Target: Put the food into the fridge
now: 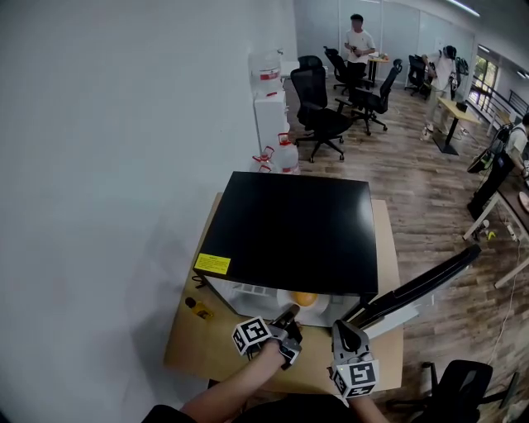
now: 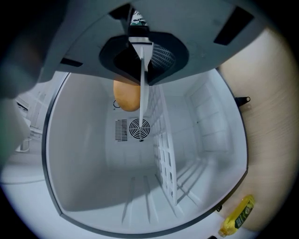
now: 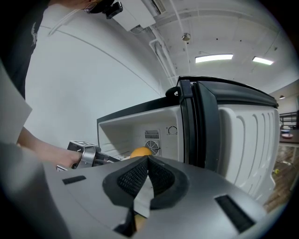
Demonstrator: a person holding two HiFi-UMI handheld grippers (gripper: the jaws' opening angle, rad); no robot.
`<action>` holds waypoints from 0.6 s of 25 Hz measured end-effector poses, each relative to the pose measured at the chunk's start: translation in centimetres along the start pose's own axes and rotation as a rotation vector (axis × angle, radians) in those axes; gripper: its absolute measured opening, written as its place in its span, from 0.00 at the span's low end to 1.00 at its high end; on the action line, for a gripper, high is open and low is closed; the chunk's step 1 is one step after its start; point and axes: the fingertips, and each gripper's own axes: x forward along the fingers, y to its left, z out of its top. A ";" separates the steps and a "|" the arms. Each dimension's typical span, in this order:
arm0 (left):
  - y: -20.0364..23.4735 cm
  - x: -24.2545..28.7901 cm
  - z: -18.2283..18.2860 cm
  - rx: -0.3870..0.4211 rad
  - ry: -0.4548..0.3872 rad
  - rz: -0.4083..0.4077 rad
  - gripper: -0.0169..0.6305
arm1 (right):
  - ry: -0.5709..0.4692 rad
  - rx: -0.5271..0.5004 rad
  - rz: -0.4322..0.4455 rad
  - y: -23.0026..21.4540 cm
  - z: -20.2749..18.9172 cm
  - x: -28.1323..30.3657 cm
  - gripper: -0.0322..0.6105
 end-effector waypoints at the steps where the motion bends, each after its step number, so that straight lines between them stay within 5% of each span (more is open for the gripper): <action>1: -0.1 0.3 0.1 0.007 0.005 0.000 0.07 | 0.000 0.001 -0.001 0.0 0.0 0.1 0.14; 15: -1.0 4.5 1.9 0.043 0.047 0.019 0.07 | 0.018 0.005 0.008 0.2 -0.6 0.9 0.14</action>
